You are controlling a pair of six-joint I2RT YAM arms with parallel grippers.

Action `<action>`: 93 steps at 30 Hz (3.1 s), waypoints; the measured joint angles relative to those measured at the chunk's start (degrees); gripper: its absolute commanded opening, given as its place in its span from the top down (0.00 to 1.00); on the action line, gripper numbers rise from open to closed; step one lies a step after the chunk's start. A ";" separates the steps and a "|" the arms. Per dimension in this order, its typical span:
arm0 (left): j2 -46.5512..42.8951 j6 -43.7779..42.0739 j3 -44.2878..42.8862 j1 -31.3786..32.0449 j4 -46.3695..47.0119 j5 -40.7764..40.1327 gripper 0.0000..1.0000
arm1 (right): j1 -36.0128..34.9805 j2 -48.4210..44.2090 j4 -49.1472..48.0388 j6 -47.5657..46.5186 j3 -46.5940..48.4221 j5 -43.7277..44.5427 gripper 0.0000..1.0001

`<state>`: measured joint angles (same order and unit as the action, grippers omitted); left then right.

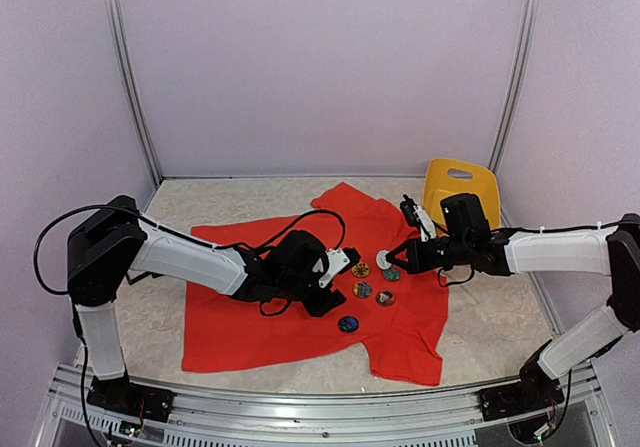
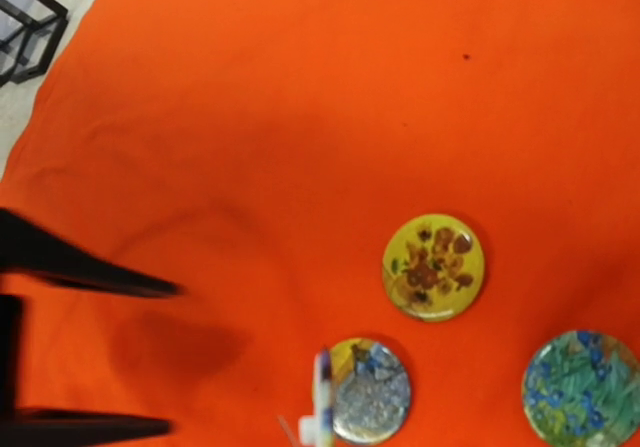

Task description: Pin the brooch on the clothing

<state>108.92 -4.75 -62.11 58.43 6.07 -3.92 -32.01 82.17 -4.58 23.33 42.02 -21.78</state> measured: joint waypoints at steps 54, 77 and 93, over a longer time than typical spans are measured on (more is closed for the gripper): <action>-1.51 -5.53 6.16 -4.04 8.41 24.74 1.00 | -18.14 20.11 -57.16 -44.33 -19.43 9.01 1.00; -1.53 -5.09 6.91 -4.02 8.39 26.64 1.00 | -18.12 19.89 -61.09 -44.65 -20.57 2.69 1.00; -2.71 -4.87 8.50 -4.15 9.57 27.08 1.00 | -18.16 20.39 -64.04 -43.41 -22.32 3.30 1.00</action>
<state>106.21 -9.63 -53.60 54.28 15.64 23.16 -50.17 102.56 -68.62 -20.08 19.70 -18.48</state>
